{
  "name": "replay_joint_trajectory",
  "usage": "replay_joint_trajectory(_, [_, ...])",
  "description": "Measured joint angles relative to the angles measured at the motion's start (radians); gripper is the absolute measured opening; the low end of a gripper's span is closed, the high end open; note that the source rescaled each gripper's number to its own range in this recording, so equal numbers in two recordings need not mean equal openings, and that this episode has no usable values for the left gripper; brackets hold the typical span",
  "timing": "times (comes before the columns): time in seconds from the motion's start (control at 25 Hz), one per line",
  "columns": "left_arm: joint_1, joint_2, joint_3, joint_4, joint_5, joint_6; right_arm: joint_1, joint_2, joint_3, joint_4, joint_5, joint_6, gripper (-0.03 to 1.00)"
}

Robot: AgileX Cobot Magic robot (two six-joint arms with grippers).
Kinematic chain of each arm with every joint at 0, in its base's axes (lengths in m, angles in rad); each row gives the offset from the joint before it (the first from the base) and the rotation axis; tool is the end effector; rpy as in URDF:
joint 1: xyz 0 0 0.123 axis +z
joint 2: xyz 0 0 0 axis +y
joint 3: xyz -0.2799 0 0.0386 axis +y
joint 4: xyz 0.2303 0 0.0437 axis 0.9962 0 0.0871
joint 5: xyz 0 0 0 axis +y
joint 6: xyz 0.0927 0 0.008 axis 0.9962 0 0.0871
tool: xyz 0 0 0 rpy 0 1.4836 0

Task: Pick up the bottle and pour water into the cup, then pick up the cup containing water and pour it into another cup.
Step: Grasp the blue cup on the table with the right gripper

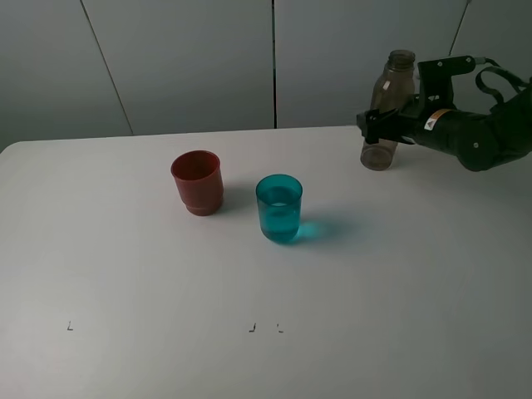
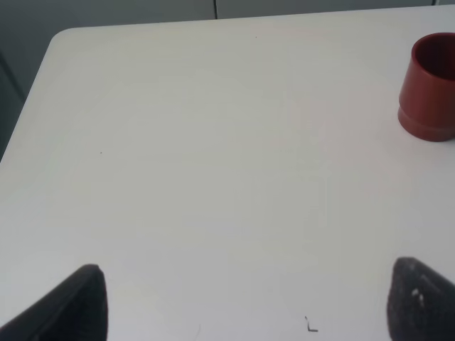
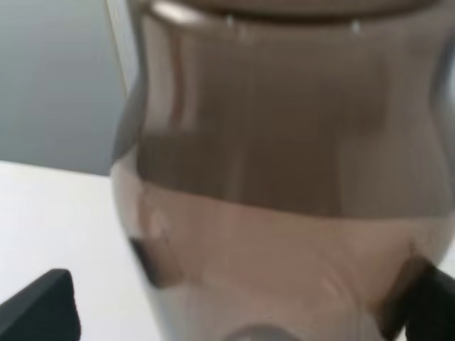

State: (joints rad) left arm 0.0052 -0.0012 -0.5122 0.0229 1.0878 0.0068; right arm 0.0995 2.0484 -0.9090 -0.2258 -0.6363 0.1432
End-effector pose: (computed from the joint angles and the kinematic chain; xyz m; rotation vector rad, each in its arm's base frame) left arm -0.0187 0.0018 0.2688 0.0000 2.0580 0.0349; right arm 0.3797 0.0503 0.1245 -0.2243 1.9864 0.1719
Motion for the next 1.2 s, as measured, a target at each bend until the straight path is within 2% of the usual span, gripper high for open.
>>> replay_joint_trajectory(0.48, [0.000, 0.000, 0.000, 0.000, 0.000, -0.007, 0.000, -0.027, 0.087, 0.000, 0.082, 0.002, 0.98])
replay_joint_trajectory(0.68, [0.000, 0.000, 0.000, 0.000, 0.000, -0.007, 0.000, -0.105, 0.186, -0.011, 0.113, 0.002, 0.98])
replay_joint_trajectory(0.88, [0.000, 0.000, 0.000, 0.000, 0.000, -0.007, 0.000, -0.235, 0.334, -0.079, 0.119, 0.002, 0.98])
replay_joint_trajectory(1.0, [0.000, 0.000, 0.000, 0.000, 0.000, -0.007, 0.000, -0.315, 0.419, -0.158, 0.119, 0.002, 0.98])
replay_joint_trajectory(1.08, [0.000, 0.000, 0.000, 0.000, 0.000, -0.007, 0.000, -0.349, 0.466, -0.227, 0.092, 0.000, 0.98])
replay_joint_trajectory(1.2, [0.000, 0.000, 0.000, 0.000, 0.000, -0.007, 0.010, -0.359, 0.526, -0.340, -0.007, -0.006, 0.98])
